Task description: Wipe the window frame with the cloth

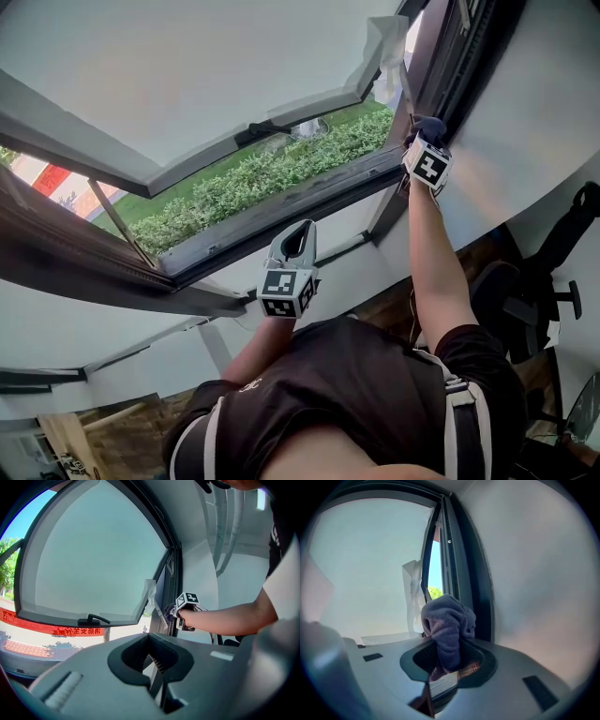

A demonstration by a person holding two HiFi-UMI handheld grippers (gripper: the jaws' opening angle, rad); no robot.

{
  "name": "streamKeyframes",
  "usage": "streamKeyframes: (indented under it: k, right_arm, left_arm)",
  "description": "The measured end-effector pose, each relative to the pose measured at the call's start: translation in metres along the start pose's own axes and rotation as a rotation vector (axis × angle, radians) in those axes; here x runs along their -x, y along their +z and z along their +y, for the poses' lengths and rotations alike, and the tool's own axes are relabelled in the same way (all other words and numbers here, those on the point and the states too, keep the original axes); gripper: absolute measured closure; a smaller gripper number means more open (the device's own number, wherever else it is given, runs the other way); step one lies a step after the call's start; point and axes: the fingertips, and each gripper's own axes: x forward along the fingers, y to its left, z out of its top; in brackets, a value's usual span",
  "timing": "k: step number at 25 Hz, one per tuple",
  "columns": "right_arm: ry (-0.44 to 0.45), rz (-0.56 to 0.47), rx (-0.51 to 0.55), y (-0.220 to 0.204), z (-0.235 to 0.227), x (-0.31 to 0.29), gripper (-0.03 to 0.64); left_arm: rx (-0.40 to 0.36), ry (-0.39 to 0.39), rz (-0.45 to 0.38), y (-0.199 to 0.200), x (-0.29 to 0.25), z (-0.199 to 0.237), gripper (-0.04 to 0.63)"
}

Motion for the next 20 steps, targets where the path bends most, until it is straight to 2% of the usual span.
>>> streamKeyframes:
  k: [4,8,20]
  right_arm:
    - [-0.004,0.028,-0.005,-0.012,0.000,-0.004,0.520]
    - [0.008,0.099,-0.044,-0.034,-0.003,-0.010,0.520]
    - [0.022,0.233,-0.037,-0.096,-0.002,-0.031,0.519]
  left_arm:
    - [0.007,0.018,0.002,-0.001,0.004,0.004,0.586]
    - [0.023,0.030,-0.005,0.000,0.008,0.006,0.586]
    - [0.043,0.046,0.001,-0.005,0.013,0.017,0.586]
